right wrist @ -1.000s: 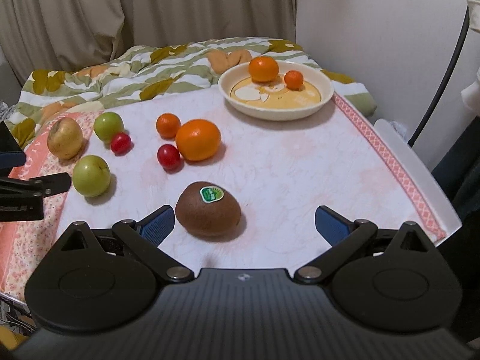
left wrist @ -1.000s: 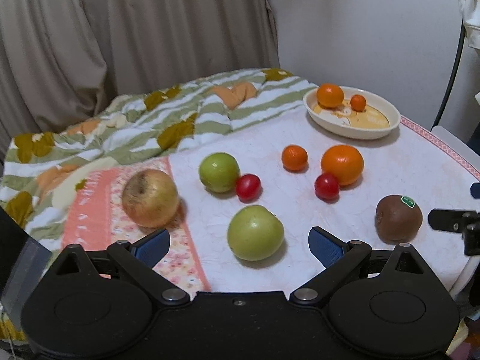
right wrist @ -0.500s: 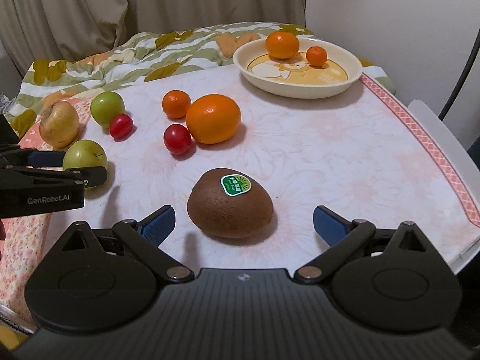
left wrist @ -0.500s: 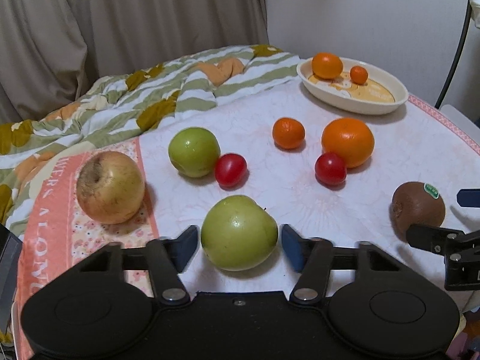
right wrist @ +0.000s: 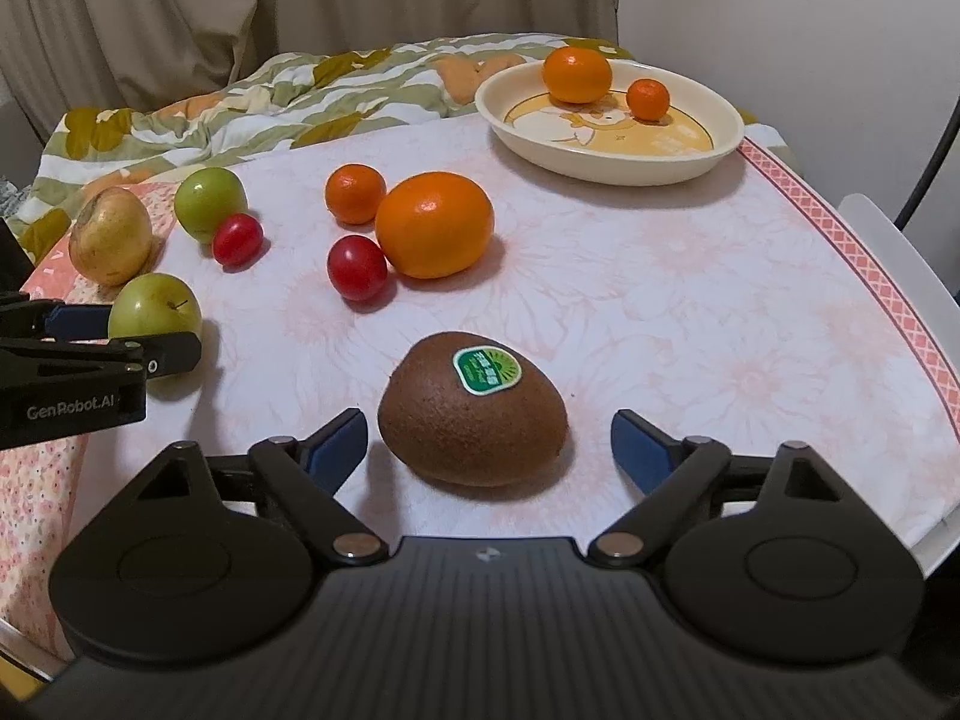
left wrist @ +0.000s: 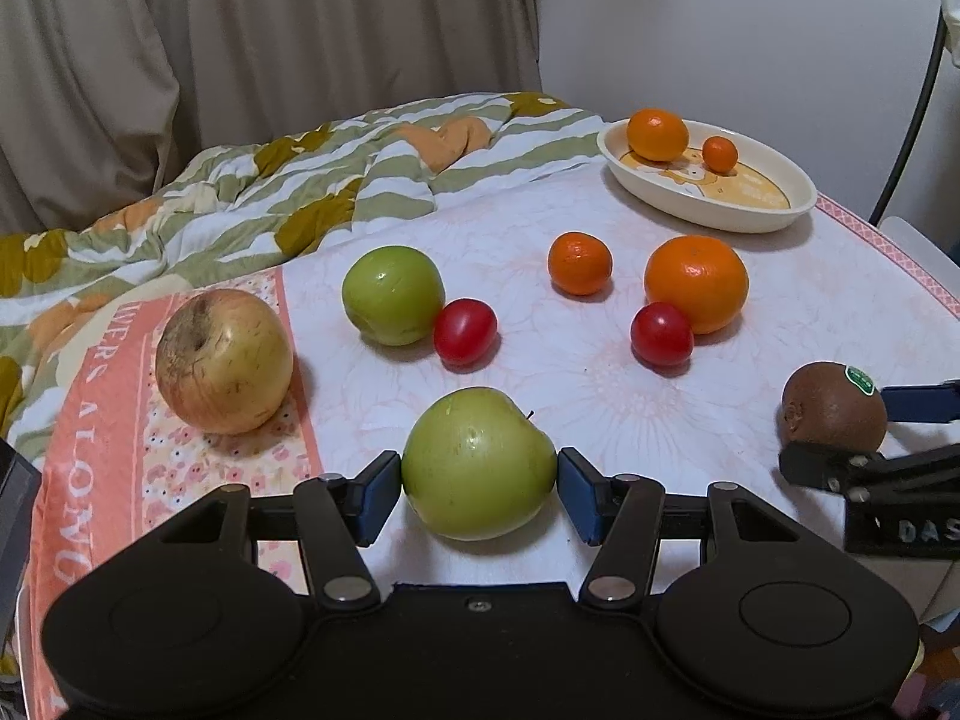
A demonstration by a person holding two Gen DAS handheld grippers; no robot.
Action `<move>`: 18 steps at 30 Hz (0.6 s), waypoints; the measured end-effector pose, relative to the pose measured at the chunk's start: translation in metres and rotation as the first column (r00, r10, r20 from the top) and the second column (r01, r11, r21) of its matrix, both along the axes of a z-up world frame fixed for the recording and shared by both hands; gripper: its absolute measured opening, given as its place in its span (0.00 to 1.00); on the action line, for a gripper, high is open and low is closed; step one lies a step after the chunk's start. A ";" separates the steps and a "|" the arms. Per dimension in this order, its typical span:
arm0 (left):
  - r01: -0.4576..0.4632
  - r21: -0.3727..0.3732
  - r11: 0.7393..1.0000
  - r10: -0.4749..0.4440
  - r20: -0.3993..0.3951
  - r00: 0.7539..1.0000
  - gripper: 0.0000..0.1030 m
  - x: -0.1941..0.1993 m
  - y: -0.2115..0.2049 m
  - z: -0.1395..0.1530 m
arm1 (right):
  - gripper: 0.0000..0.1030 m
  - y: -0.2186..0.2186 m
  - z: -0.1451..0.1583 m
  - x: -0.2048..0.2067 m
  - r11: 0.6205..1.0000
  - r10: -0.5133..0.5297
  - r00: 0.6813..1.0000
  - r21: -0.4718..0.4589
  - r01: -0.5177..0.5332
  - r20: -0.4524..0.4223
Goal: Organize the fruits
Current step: 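Grasp the green apple with the left tool while the right tool grasps the brown kiwi, then carry the green apple with the left tool while the right tool carries the kiwi toward the bowl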
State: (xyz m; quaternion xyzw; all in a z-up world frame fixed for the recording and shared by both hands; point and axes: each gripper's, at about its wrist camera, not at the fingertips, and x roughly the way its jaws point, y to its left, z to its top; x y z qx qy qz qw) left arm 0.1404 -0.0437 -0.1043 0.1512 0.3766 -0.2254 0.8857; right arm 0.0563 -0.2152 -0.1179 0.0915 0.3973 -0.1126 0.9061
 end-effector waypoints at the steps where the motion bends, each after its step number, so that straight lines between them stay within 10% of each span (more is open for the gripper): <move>1: -0.002 0.001 1.000 0.002 0.001 1.000 0.59 -0.001 0.000 0.000 | 0.78 0.000 -0.001 0.002 1.000 0.016 1.000 0.010 -0.016 -0.001; 18: -0.036 -0.057 0.998 0.037 0.010 0.999 0.59 -0.022 0.009 0.025 | 0.77 0.004 0.023 -0.003 0.999 0.039 0.998 -0.005 -0.038 0.052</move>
